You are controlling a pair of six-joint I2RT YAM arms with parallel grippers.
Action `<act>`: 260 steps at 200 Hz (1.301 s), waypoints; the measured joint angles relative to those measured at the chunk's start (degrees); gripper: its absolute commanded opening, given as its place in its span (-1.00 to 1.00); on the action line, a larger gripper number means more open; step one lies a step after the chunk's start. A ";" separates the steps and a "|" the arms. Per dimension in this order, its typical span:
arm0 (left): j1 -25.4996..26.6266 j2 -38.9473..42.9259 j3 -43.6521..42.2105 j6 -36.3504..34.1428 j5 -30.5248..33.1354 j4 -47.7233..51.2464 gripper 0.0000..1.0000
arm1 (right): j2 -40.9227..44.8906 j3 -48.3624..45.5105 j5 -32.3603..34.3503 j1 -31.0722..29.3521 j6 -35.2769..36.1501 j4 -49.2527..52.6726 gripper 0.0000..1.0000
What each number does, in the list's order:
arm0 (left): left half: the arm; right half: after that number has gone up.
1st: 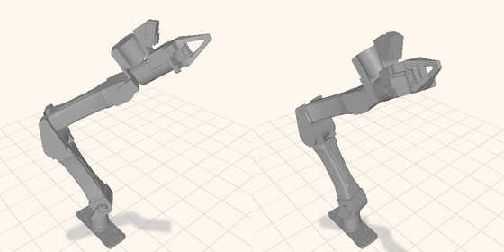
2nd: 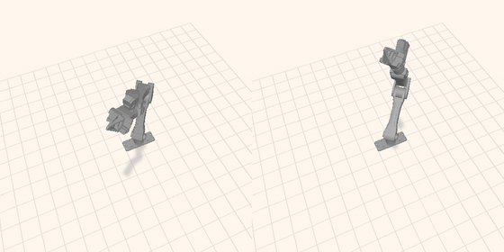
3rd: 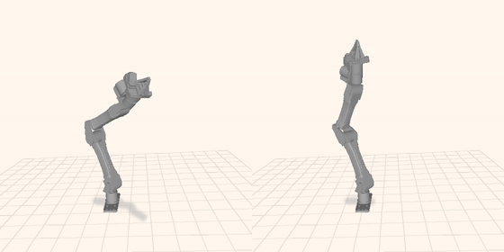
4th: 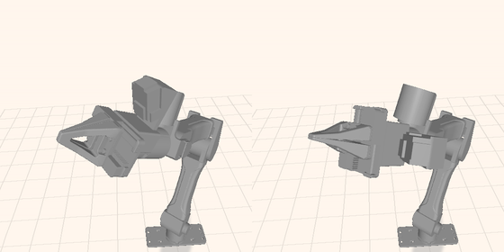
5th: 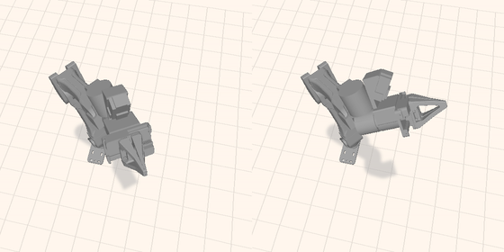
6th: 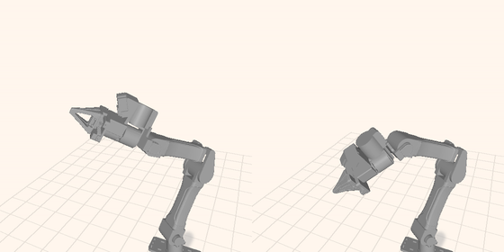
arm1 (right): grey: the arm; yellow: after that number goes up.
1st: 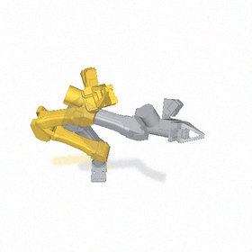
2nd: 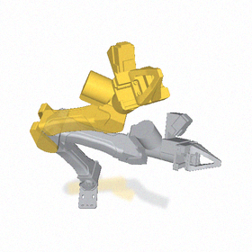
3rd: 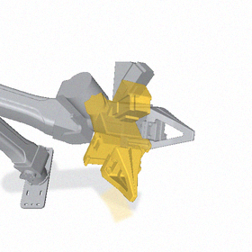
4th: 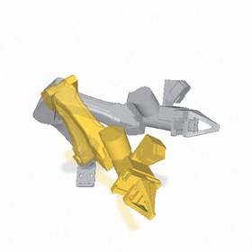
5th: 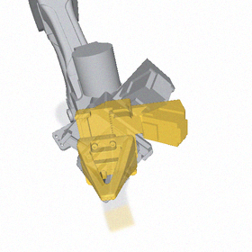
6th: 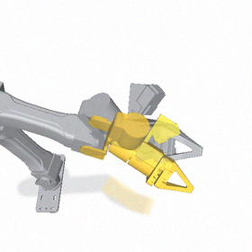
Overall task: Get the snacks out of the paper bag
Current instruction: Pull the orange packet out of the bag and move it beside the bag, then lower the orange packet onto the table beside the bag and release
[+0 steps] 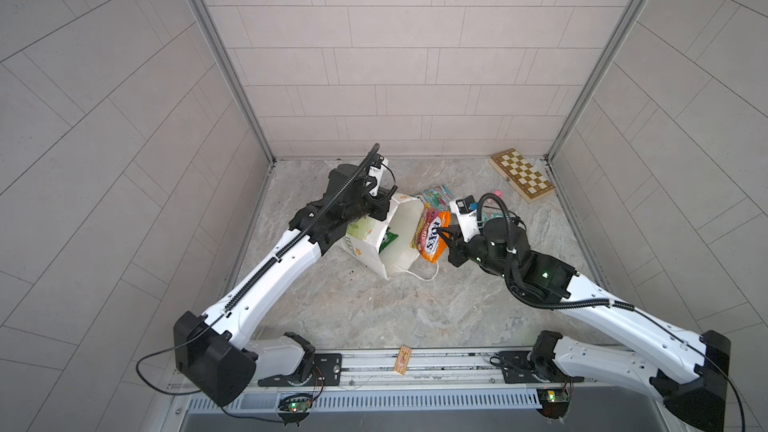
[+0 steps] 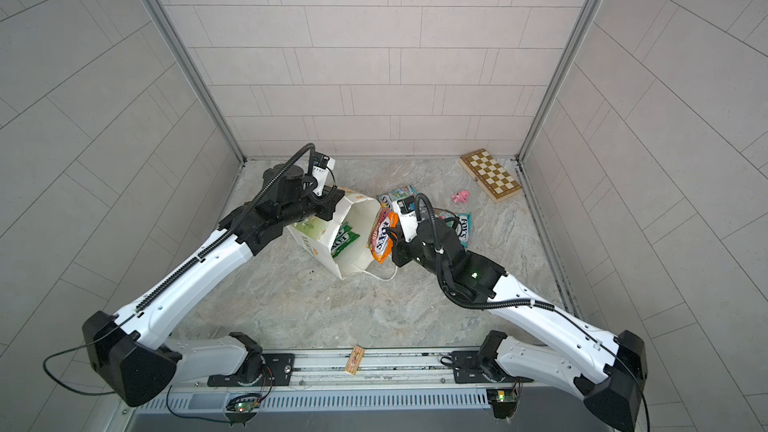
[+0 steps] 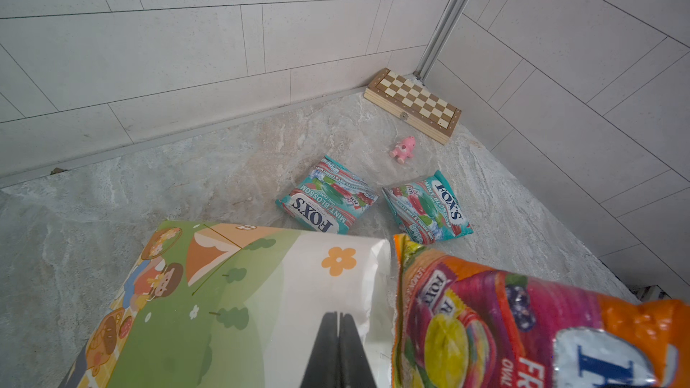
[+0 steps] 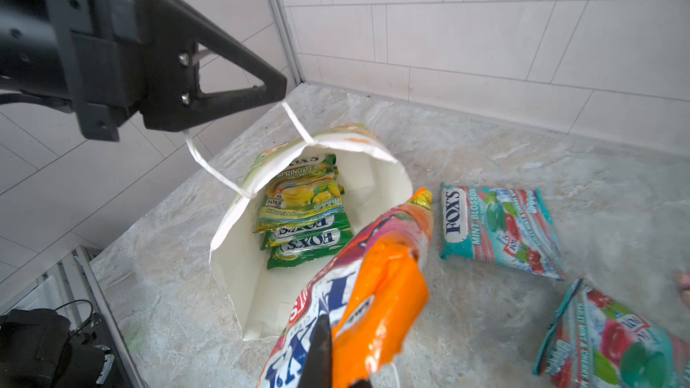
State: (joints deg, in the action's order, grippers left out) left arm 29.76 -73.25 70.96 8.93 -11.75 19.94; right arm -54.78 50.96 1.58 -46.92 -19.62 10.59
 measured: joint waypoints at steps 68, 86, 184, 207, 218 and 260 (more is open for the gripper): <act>0.02 0.00 0.00 0.00 -0.07 0.00 -1.00 | 7.89 -1.05 7.30 5.86 1.88 7.15 -1.00; 0.02 0.00 0.00 0.00 -0.22 0.00 -1.00 | 8.02 -2.21 7.43 9.35 1.79 8.85 -1.00; 0.02 0.61 -0.39 0.00 -0.66 -0.57 -1.00 | -5.16 -8.31 -9.20 19.61 -1.99 2.73 -1.00; 0.02 0.63 -0.50 0.00 -0.68 -0.96 -1.00 | -9.73 -8.31 -13.07 19.61 -3.87 -2.40 -1.00; 0.02 0.63 -0.50 0.00 -0.68 -1.14 -1.00 | -11.82 -8.31 -14.71 19.61 -4.79 -4.79 -1.00; 0.02 0.74 -0.55 0.00 -0.68 -1.31 -1.00 | -19.78 -8.28 -21.22 19.61 -9.01 -13.79 -1.00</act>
State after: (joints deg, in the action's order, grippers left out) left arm 29.78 -72.51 70.41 8.93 -12.43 18.63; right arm -74.56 42.68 -19.64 -27.31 -28.62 -3.20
